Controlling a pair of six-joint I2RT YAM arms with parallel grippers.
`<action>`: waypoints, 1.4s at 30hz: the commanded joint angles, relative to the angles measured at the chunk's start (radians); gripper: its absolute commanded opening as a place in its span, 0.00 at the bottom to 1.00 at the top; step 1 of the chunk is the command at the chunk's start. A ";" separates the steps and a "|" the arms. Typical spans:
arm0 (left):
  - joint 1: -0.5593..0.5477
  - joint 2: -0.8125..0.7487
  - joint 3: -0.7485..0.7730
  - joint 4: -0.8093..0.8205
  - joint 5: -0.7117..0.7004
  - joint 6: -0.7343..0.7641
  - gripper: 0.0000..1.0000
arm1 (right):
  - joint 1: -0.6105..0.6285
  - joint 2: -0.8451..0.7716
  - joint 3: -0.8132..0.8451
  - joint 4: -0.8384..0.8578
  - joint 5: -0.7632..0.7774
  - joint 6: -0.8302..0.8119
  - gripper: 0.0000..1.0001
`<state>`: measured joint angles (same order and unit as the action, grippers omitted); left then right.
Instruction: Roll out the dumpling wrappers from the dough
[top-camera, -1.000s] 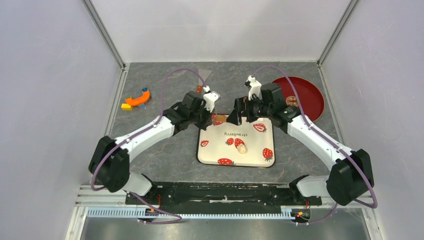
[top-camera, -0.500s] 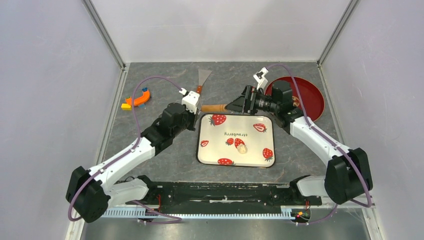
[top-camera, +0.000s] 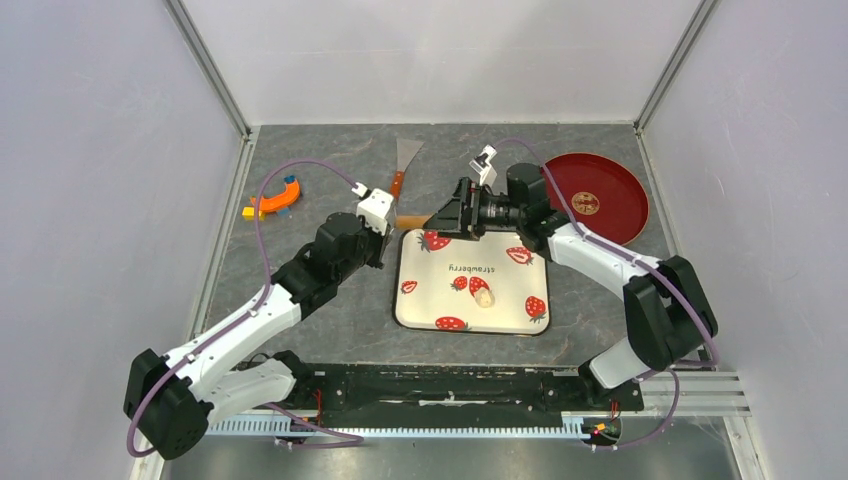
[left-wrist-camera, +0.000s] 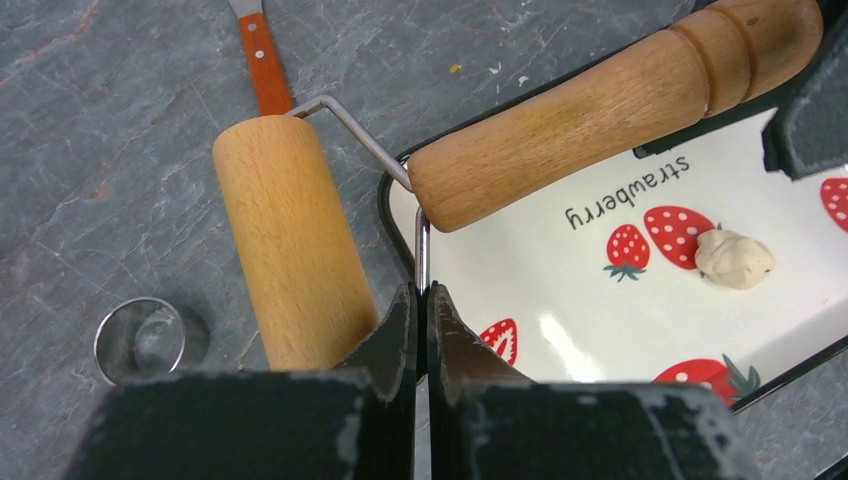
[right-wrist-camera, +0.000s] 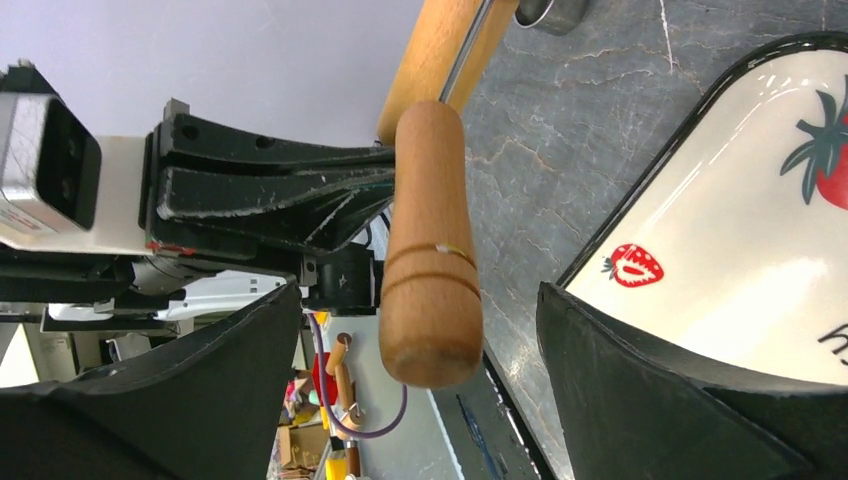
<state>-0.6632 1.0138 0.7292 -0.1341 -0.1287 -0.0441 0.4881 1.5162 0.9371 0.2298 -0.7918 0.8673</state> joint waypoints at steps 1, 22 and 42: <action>-0.002 -0.042 0.023 0.021 -0.002 0.095 0.02 | 0.010 0.020 0.064 0.052 -0.029 0.051 0.88; -0.005 -0.045 0.045 -0.016 -0.049 0.261 0.02 | 0.067 0.119 0.062 0.167 -0.033 0.230 0.73; -0.022 -0.043 0.038 0.001 -0.099 0.265 0.02 | 0.098 0.244 0.137 0.270 -0.002 0.340 0.53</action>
<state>-0.6769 0.9947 0.7296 -0.2050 -0.2001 0.1951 0.5827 1.7512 1.0225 0.4484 -0.8104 1.1957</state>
